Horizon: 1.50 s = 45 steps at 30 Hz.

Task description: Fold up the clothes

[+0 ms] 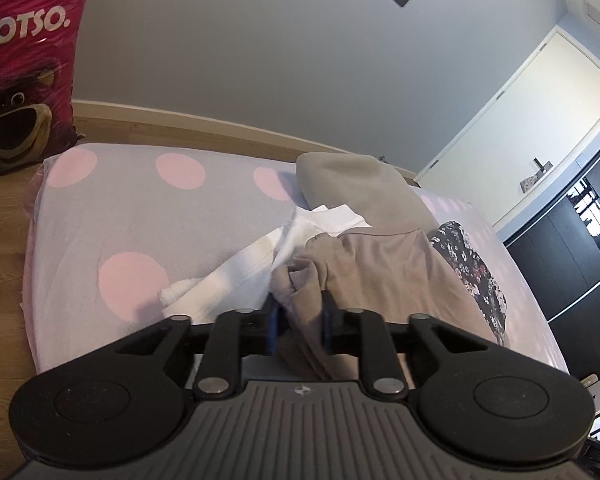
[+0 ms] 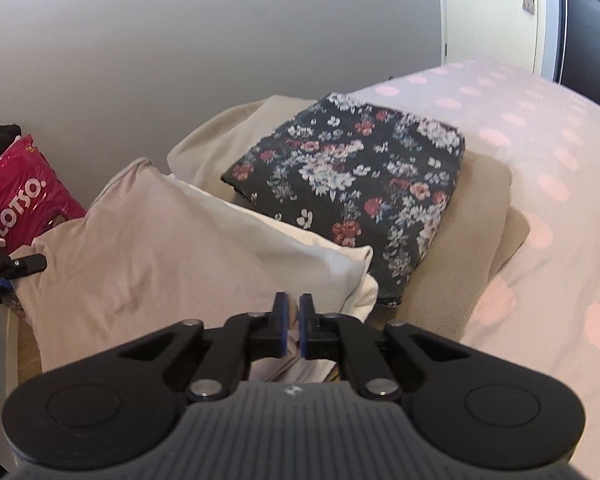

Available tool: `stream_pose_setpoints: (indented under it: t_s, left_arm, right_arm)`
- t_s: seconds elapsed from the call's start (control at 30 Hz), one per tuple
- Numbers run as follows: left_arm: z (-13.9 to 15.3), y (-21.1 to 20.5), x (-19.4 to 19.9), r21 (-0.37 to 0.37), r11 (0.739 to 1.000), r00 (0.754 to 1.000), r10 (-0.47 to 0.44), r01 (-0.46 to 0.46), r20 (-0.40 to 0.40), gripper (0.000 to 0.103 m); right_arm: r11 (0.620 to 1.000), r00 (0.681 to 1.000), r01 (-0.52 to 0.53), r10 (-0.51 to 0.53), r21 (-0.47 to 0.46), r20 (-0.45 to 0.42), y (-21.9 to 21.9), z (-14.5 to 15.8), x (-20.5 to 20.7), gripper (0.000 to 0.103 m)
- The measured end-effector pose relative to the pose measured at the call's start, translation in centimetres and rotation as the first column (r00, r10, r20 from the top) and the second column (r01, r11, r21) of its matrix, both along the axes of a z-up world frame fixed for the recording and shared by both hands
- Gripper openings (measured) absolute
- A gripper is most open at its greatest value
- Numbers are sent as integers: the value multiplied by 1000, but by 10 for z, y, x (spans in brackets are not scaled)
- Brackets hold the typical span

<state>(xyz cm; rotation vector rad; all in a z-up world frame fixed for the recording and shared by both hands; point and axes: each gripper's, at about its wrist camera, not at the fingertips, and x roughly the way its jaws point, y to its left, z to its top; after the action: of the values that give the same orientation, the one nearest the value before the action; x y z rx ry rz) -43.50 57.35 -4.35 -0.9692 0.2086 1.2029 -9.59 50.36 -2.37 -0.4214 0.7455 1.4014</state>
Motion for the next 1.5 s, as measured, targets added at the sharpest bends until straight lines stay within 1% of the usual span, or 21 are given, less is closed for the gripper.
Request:
stream_pose_setpoints:
  t_s: [0.13, 0.2, 0.23, 0.3, 0.37, 0.43, 0.53, 0.57, 0.6, 0.63, 0.73, 0.83, 0.87, 0.9, 0.93, 0.97, 1.03, 1.13, 1.3, 1.4, 1.5]
  left_arm:
    - [5, -9, 1, 27, 999, 1000, 20, -20, -4, 8]
    - [8, -17, -1, 42, 998, 999, 42, -42, -2, 8]
    - [10, -21, -1, 50, 997, 999, 53, -53, 0, 7]
    - [10, -30, 0, 72, 995, 997, 71, -69, -21, 7]
    - [6, -32, 2, 67, 995, 996, 78, -75, -36, 7]
    - [1, -28, 1, 37, 996, 996, 83, -82, -37, 7]
    - [-1, -23, -3, 19, 996, 996, 86, -85, -23, 8]
    - [-1, -23, -2, 22, 996, 996, 82, -82, -29, 8]
    - [-1, -23, -1, 27, 997, 996, 80, -79, -39, 8]
    - [-2, -23, 0, 31, 997, 996, 77, -76, -51, 8]
    - [-2, -23, 1, 30, 997, 996, 74, -73, -57, 8]
    - [-2, -22, 2, 26, 997, 995, 73, -72, -60, 8]
    - [-2, -22, 3, 26, 997, 995, 73, -71, -63, 8]
    - [-2, -22, 3, 26, 997, 995, 72, -70, -64, 8]
    - [-2, -22, 3, 26, 997, 995, 71, -70, -66, 8]
    - [-2, -22, 3, 26, 997, 995, 71, -69, -67, 8]
    - [-2, -22, 2, 22, 997, 996, 70, -69, -63, 8]
    - [-1, -23, 1, 29, 997, 996, 70, -69, -55, 8]
    - [2, -29, -1, 47, 996, 997, 70, -70, -12, 8]
    - [1, -33, 2, 38, 997, 998, 61, -61, -10, 8]
    - [0, -35, 6, 42, 998, 998, 51, -50, -34, 8]
  right_arm:
    - [997, 999, 35, -37, 62, 29, 1, 21, -3, 4]
    - [994, 996, 64, -68, 88, 49, 3, 33, -1, 0]
    - [991, 992, 96, -102, 91, 75, 6, 38, 0, 0]
    - [983, 981, 164, -172, 85, 93, 12, 42, 10, 0]
    - [976, 975, 215, -217, 48, 56, 17, 39, 24, 0]
    - [974, 974, 226, -226, 24, 8, 17, 31, 32, 0]
    - [982, 979, 189, -187, 17, -85, 11, 20, 36, 10]
    - [984, 979, 176, -174, 14, -108, 9, 16, 36, 25]
    - [986, 979, 168, -165, 12, -116, 8, 13, 34, 32]
    - [987, 980, 159, -157, 10, -119, 7, 9, 32, 34]
    - [992, 982, 123, -121, 4, -148, 7, -2, 27, 34]
    - [997, 987, 77, -75, 3, -145, 7, -11, 16, 34]
    - [998, 988, 64, -64, 2, -140, 7, -13, 13, 32]
    - [999, 989, 54, -54, 1, -134, 7, -15, 9, 29]
    - [999, 993, 49, -49, 1, -112, 7, -16, 5, 14]
    - [999, 994, 43, -43, 4, -97, 6, -16, 3, 10]
    - [999, 995, 35, -34, 12, -90, 3, -14, 1, 7]
    - [998, 997, 47, -44, 40, -71, -1, -5, 0, 5]
    - [990, 994, 95, -89, 105, -64, 3, 22, 7, 5]
    - [988, 992, 122, -120, 93, -32, 16, 27, 8, 5]
    - [987, 989, 145, -145, 63, -2, 27, 23, 6, 5]
